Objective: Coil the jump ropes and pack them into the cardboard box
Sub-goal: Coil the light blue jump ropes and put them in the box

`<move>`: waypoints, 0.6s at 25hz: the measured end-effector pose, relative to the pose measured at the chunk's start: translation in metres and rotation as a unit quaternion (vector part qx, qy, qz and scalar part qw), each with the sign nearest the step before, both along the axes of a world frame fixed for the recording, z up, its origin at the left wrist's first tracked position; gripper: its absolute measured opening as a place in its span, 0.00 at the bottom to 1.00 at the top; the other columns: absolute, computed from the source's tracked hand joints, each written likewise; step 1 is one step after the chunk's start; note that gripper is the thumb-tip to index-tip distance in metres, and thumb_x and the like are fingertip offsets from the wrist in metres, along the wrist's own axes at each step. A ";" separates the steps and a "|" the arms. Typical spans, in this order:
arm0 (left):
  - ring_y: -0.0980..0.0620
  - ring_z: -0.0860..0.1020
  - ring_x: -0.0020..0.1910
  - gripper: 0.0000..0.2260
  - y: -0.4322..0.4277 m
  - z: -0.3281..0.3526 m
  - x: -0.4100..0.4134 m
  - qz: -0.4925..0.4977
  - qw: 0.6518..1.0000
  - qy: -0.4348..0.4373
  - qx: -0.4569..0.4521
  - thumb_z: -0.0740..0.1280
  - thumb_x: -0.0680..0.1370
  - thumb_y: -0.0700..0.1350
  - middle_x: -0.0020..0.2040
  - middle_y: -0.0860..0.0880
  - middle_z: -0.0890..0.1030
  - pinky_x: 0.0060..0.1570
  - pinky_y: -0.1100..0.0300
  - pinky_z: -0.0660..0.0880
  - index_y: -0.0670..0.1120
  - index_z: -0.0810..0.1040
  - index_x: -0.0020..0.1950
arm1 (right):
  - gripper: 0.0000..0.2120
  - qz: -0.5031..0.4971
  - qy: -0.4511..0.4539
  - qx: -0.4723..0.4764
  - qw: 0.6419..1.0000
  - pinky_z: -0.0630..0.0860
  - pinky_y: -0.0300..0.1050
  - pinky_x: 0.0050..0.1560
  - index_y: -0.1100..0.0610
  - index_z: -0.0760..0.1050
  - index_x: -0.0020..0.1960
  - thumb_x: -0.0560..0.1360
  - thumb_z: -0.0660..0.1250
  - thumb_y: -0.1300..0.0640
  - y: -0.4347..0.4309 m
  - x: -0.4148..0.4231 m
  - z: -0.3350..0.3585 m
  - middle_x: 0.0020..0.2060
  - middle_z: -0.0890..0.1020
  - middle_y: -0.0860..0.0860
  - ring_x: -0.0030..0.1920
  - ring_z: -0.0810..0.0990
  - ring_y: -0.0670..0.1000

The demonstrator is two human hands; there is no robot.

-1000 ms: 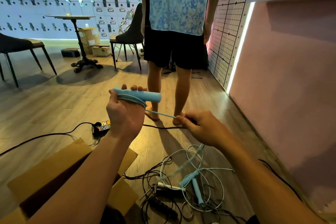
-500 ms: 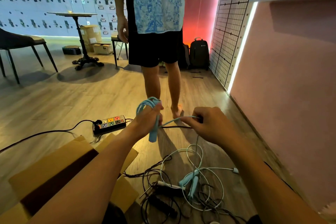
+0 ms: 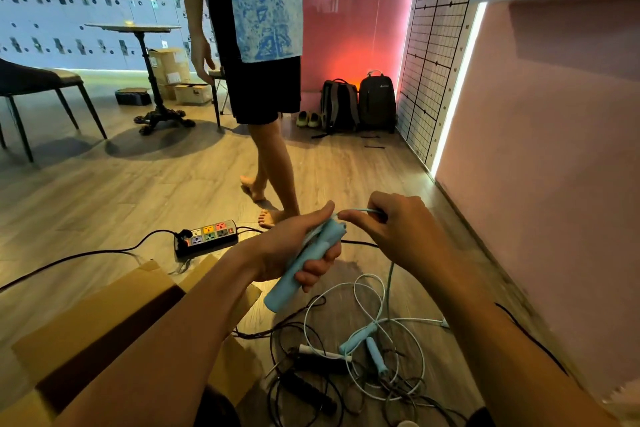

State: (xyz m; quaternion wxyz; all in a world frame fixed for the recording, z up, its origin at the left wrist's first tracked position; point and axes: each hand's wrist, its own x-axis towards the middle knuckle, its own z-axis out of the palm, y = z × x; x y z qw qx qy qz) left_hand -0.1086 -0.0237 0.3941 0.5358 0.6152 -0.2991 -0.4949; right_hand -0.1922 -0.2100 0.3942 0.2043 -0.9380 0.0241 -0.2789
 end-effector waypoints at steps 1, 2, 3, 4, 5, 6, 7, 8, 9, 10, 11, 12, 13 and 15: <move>0.53 0.64 0.21 0.31 0.001 0.002 0.000 -0.007 0.998 0.048 -0.038 0.48 0.78 0.70 0.26 0.48 0.64 0.27 0.60 0.67 0.44 0.70 0.36 | 0.30 0.007 -0.001 -0.016 1.000 0.64 0.45 0.34 0.56 0.72 0.35 0.72 0.56 0.29 -0.001 0.001 0.000 0.26 0.72 0.47 0.30 0.69 0.50; 0.53 0.64 0.20 0.32 0.002 0.004 0.001 -0.017 0.991 0.102 -0.089 0.47 0.78 0.71 0.25 0.48 0.65 0.26 0.60 0.67 0.44 0.69 0.36 | 0.28 0.009 0.000 -0.034 0.999 0.63 0.45 0.37 0.55 0.71 0.35 0.74 0.55 0.31 -0.001 0.002 -0.001 0.27 0.71 0.46 0.32 0.69 0.50; 0.54 0.65 0.19 0.33 0.003 0.006 0.003 -0.031 0.975 0.158 -0.152 0.47 0.78 0.72 0.24 0.49 0.66 0.26 0.60 0.68 0.44 0.70 0.36 | 0.27 0.008 0.003 -0.047 0.999 0.63 0.46 0.40 0.54 0.71 0.35 0.75 0.54 0.32 -0.002 0.004 -0.002 0.28 0.70 0.45 0.34 0.69 0.49; 0.54 0.67 0.20 0.33 0.003 0.007 0.005 -0.046 0.951 0.213 -0.220 0.46 0.78 0.72 0.24 0.49 0.69 0.26 0.60 0.69 0.44 0.70 0.38 | 0.25 0.007 0.008 -0.047 0.999 0.64 0.47 0.41 0.54 0.72 0.35 0.76 0.56 0.34 -0.003 0.005 -0.005 0.30 0.72 0.44 0.37 0.70 0.49; 0.55 0.68 0.20 0.33 0.004 0.008 0.008 -0.056 0.921 0.260 -0.284 0.47 0.78 0.71 0.25 0.49 0.71 0.27 0.59 0.70 0.44 0.71 0.40 | 0.23 0.009 0.013 -0.034 0.999 0.67 0.48 0.41 0.54 0.76 0.37 0.77 0.59 0.37 -0.005 0.007 -0.007 0.32 0.75 0.45 0.39 0.72 0.49; 0.55 0.68 0.22 0.32 0.004 0.007 0.011 -0.051 0.893 0.292 -0.337 0.47 0.79 0.71 0.27 0.49 0.73 0.29 0.59 0.71 0.43 0.71 0.43 | 0.19 0.017 0.015 -0.016 1.000 0.70 0.48 0.41 0.54 0.80 0.41 0.78 0.63 0.41 -0.005 0.008 -0.008 0.36 0.78 0.46 0.41 0.73 0.49; 0.55 0.68 0.24 0.30 0.004 0.005 0.013 -0.030 0.871 0.312 -0.379 0.48 0.80 0.70 0.28 0.49 0.74 0.31 0.59 0.72 0.44 0.72 0.45 | 0.13 0.028 0.013 0.003 1.000 0.72 0.46 0.42 0.53 0.83 0.46 0.79 0.66 0.45 -0.006 0.009 -0.009 0.40 0.80 0.48 0.42 0.75 0.49; 0.55 0.69 0.25 0.28 0.004 0.003 0.015 0.000 0.853 0.324 -0.410 0.50 0.81 0.68 0.30 0.49 0.73 0.33 0.59 0.73 0.44 0.73 0.47 | 0.09 0.038 0.013 0.015 0.999 0.73 0.44 0.43 0.54 0.84 0.52 0.79 0.67 0.51 -0.006 0.009 -0.008 0.44 0.81 0.49 0.43 0.76 0.48; 0.54 0.71 0.27 0.26 0.004 0.002 0.017 0.038 0.835 0.337 -0.434 0.51 0.82 0.66 0.31 0.50 0.73 0.36 0.59 0.74 0.44 0.73 0.49 | 0.09 0.046 0.019 0.021 0.999 0.73 0.42 0.44 0.55 0.84 0.56 0.79 0.68 0.56 -0.005 0.009 -0.007 0.47 0.82 0.50 0.44 0.77 0.48; 0.54 0.72 0.29 0.23 0.003 0.002 0.018 0.083 0.816 0.348 -0.454 0.53 0.82 0.63 0.32 0.50 0.72 0.38 0.59 0.75 0.44 0.73 0.50 | 0.10 0.048 0.032 0.022 0.998 0.72 0.40 0.46 0.56 0.83 0.59 0.79 0.68 0.59 -0.005 0.010 -0.007 0.49 0.82 0.50 0.46 0.78 0.49; 0.55 0.72 0.30 0.21 0.002 0.002 0.020 0.139 0.796 0.353 -0.472 0.54 0.83 0.61 0.34 0.51 0.72 0.41 0.59 0.75 0.45 0.74 0.50 | 0.11 0.042 0.047 0.021 0.998 0.73 0.40 0.47 0.56 0.83 0.60 0.79 0.67 0.60 -0.006 0.010 -0.007 0.51 0.83 0.51 0.47 0.80 0.50; 0.55 0.73 0.32 0.18 0.003 0.002 0.023 0.204 0.773 0.348 -0.489 0.55 0.83 0.58 0.35 0.51 0.72 0.44 0.60 0.75 0.45 0.74 0.49 | 0.11 0.031 0.064 0.019 0.997 0.73 0.40 0.48 0.55 0.83 0.60 0.80 0.67 0.61 -0.007 0.010 -0.008 0.52 0.83 0.51 0.50 0.80 0.51; 0.55 0.74 0.33 0.17 0.004 0.003 0.027 0.267 0.751 0.332 -0.505 0.55 0.84 0.56 0.36 0.51 0.72 0.47 0.59 0.76 0.45 0.73 0.48 | 0.12 0.016 0.084 0.018 0.996 0.74 0.42 0.50 0.55 0.82 0.61 0.80 0.65 0.61 -0.007 0.011 -0.008 0.53 0.82 0.52 0.52 0.80 0.52; 0.53 0.77 0.35 0.14 0.009 0.003 0.037 0.368 0.705 0.303 -0.525 0.56 0.83 0.54 0.37 0.50 0.74 0.52 0.56 0.76 0.45 0.72 0.46 | 0.14 -0.013 0.147 0.020 0.989 0.74 0.44 0.51 0.52 0.80 0.64 0.82 0.61 0.62 -0.010 0.011 -0.009 0.56 0.80 0.52 0.54 0.78 0.53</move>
